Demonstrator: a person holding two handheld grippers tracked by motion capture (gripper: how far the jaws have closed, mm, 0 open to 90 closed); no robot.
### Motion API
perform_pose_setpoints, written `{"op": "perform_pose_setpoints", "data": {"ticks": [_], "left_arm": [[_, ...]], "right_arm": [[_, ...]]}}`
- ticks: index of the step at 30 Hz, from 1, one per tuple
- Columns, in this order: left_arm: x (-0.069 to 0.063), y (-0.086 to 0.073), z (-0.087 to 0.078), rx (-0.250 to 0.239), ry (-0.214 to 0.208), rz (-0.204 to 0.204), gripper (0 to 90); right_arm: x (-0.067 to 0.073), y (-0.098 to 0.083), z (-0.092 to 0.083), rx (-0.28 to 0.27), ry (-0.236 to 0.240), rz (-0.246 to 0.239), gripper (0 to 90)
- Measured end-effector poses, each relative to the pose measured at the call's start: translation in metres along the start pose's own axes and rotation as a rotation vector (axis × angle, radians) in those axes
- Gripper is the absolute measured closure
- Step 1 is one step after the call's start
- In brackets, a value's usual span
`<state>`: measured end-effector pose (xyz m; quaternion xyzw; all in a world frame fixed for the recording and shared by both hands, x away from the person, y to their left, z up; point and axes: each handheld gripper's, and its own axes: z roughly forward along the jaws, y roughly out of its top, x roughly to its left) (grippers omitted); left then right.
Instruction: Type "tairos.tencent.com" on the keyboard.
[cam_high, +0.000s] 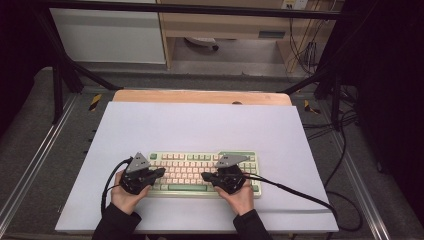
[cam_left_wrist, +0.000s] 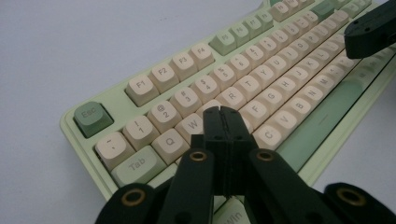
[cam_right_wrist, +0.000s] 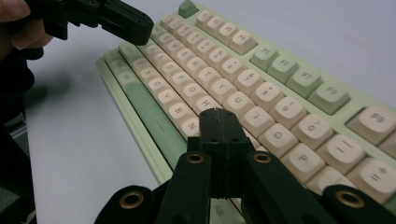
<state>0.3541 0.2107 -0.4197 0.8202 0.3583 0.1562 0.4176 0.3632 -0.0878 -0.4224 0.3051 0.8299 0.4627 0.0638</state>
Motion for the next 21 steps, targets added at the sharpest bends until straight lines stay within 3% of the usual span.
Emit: {"op": "perform_pose_setpoints", "data": {"ticks": [12,21], "left_arm": [[0.002,-0.002,-0.001,-0.002,-0.001,-0.009,90.0],[0.002,-0.002,-0.001,-0.003,-0.001,-0.009,90.0]], "right_arm": [[0.009,0.004,0.024,0.031,0.017,-0.005,90.0],[0.010,0.001,0.030,0.047,0.026,-0.013,90.0]]}}
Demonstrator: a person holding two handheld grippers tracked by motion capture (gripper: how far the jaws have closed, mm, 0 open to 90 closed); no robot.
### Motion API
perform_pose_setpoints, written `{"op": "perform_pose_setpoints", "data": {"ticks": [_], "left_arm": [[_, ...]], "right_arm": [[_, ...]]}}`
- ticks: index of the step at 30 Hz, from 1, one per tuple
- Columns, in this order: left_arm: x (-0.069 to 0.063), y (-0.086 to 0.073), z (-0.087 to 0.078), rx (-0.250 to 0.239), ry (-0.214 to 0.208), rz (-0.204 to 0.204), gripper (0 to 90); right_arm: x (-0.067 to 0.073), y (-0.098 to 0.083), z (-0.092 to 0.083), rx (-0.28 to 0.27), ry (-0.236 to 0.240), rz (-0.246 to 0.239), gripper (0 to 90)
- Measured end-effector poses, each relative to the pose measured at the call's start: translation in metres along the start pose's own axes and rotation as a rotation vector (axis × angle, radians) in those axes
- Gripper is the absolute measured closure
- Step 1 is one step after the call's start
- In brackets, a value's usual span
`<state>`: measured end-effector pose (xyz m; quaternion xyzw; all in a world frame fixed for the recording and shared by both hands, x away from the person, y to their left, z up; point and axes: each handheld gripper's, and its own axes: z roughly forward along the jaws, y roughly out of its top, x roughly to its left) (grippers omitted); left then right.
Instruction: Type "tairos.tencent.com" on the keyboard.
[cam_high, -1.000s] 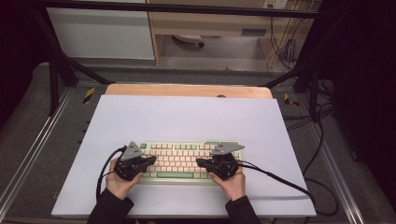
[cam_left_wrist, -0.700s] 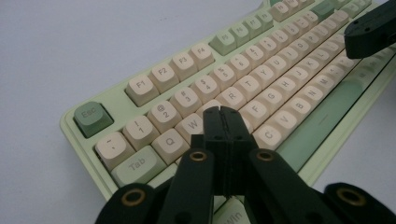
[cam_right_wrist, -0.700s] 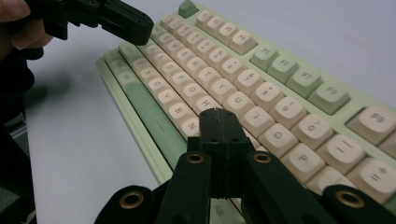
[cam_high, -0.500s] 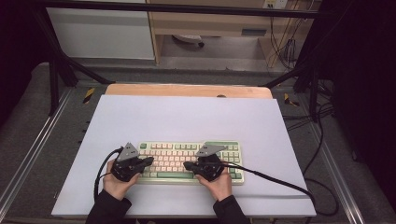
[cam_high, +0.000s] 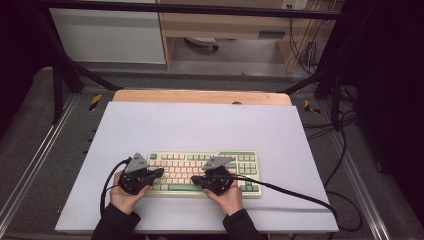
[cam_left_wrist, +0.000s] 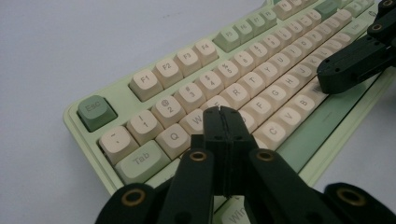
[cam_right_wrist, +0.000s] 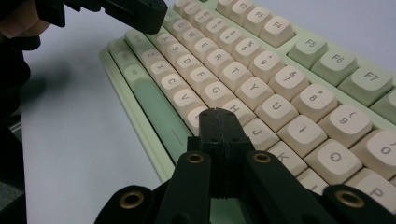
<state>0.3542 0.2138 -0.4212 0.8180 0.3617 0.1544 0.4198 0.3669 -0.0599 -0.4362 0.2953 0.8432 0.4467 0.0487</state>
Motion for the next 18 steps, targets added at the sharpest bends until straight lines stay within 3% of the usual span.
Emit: {"op": "perform_pose_setpoints", "data": {"ticks": [8,18], "left_arm": [[-0.001,0.000,0.000,-0.002,-0.002,0.002,90.0],[-0.002,0.001,-0.002,-0.006,-0.005,0.003,90.0]], "right_arm": [[0.001,-0.001,0.002,0.012,0.002,-0.003,90.0],[-0.001,0.008,-0.018,-0.030,-0.030,-0.024,90.0]]}}
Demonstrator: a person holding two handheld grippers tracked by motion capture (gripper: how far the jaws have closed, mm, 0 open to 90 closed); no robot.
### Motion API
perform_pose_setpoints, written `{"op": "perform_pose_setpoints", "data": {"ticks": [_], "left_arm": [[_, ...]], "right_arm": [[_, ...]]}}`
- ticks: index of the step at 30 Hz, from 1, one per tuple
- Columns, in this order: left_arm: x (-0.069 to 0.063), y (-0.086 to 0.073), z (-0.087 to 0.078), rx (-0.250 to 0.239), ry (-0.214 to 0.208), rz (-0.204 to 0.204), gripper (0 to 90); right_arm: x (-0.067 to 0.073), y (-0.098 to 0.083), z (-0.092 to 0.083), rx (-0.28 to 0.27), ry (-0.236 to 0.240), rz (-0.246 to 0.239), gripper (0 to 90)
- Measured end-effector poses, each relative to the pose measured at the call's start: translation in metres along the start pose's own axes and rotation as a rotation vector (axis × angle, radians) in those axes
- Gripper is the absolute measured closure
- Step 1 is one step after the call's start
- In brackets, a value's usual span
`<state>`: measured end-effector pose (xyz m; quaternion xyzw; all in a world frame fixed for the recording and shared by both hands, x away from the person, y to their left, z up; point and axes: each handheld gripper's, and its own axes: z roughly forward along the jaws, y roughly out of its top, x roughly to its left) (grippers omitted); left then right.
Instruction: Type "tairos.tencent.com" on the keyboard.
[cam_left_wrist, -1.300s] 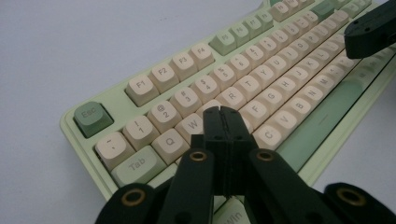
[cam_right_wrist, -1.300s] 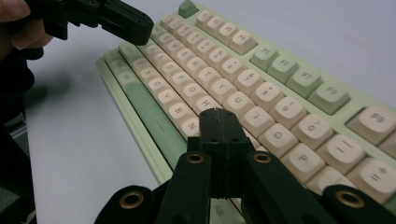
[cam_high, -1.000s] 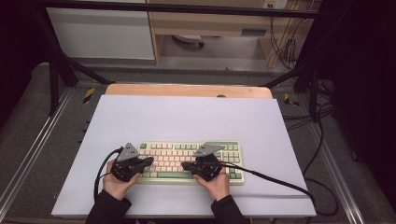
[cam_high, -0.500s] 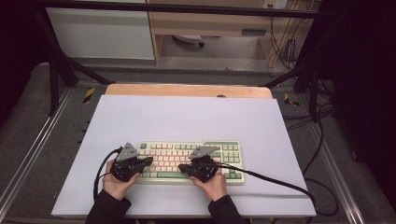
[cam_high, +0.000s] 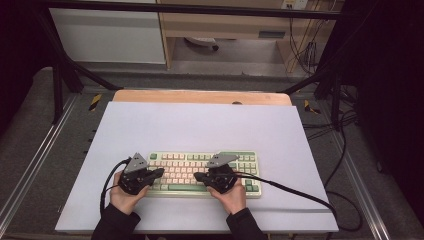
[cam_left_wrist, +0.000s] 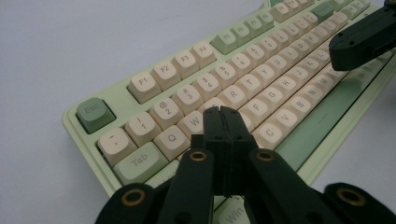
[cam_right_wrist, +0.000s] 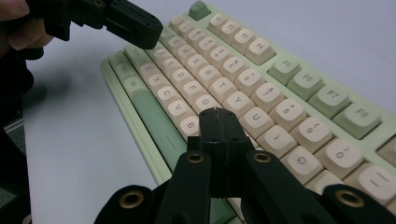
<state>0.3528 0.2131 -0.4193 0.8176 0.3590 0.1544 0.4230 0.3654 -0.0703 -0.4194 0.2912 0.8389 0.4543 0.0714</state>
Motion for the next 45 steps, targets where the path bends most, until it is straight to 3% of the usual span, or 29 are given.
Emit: {"op": "perform_pose_setpoints", "data": {"ticks": [14,23,33,45], "left_arm": [[-0.005,0.006,0.001,-0.005,-0.005,0.007,90.0],[-0.014,0.016,0.012,0.005,-0.015,0.021,90.0],[-0.023,0.028,0.031,0.018,-0.022,0.027,90.0],[-0.027,0.033,0.053,0.054,-0.012,0.030,90.0]], "right_arm": [[-0.024,-0.017,-0.035,-0.028,-0.054,0.044,90.0],[-0.034,-0.029,-0.050,-0.032,-0.083,0.066,90.0],[-0.036,-0.034,-0.056,-0.036,-0.088,0.070,90.0],[-0.036,-0.035,-0.055,-0.042,-0.084,0.070,90.0]]}}
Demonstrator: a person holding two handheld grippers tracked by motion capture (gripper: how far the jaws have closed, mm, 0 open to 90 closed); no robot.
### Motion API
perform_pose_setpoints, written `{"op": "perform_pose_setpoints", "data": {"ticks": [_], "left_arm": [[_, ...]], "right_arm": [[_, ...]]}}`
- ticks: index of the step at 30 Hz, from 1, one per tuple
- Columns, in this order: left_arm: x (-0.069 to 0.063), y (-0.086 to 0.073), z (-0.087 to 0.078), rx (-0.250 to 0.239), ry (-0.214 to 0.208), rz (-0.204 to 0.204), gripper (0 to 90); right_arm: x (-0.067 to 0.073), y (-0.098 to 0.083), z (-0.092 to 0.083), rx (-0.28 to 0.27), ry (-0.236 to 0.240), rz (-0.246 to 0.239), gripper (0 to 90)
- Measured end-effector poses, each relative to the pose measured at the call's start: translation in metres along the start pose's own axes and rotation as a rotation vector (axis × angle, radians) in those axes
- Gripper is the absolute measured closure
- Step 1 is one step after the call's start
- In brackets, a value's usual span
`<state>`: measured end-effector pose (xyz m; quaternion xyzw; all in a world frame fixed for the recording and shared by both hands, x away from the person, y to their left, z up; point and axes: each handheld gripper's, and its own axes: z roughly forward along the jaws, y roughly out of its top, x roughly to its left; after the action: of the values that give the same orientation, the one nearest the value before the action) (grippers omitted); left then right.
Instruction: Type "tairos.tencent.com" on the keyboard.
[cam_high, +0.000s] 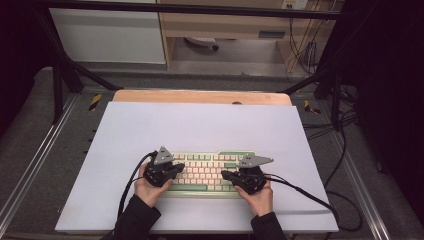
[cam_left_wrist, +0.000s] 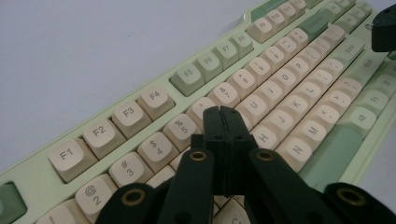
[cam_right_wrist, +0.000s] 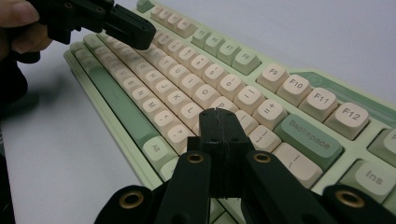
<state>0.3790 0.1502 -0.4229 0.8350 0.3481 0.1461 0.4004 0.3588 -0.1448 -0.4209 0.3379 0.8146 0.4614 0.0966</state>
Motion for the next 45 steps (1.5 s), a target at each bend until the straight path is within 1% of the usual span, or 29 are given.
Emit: {"op": "perform_pose_setpoints", "data": {"ticks": [6,8,11,14,17,31,36,39,45], "left_arm": [[-0.001,0.000,0.005,0.015,0.002,0.002,90.0],[-0.001,0.000,0.006,0.017,-0.002,0.006,90.0],[-0.002,0.000,0.006,0.018,0.004,0.014,90.0],[-0.003,-0.001,0.008,0.032,0.008,0.025,90.0],[-0.002,-0.001,0.008,0.025,0.005,0.017,90.0],[-0.001,-0.001,-0.016,-0.025,-0.004,0.025,90.0],[0.001,-0.005,-0.024,-0.032,-0.001,0.026,90.0],[0.003,-0.008,-0.029,-0.041,-0.007,0.018,90.0],[0.007,-0.016,-0.035,-0.038,0.000,0.012,90.0]], "right_arm": [[0.000,0.000,-0.001,-0.004,0.000,0.001,90.0],[0.000,0.000,-0.001,-0.004,0.001,0.002,90.0],[0.000,0.001,-0.001,-0.003,0.001,0.001,90.0],[0.000,0.001,-0.001,-0.002,0.001,0.000,90.0],[0.000,0.001,-0.002,-0.002,0.001,0.000,90.0],[0.000,0.002,-0.003,-0.010,0.001,0.001,90.0],[0.000,0.002,-0.004,-0.015,0.003,0.004,90.0],[0.000,0.003,-0.004,-0.015,0.003,0.006,90.0],[0.000,0.003,-0.002,-0.017,0.005,0.014,90.0]]}}
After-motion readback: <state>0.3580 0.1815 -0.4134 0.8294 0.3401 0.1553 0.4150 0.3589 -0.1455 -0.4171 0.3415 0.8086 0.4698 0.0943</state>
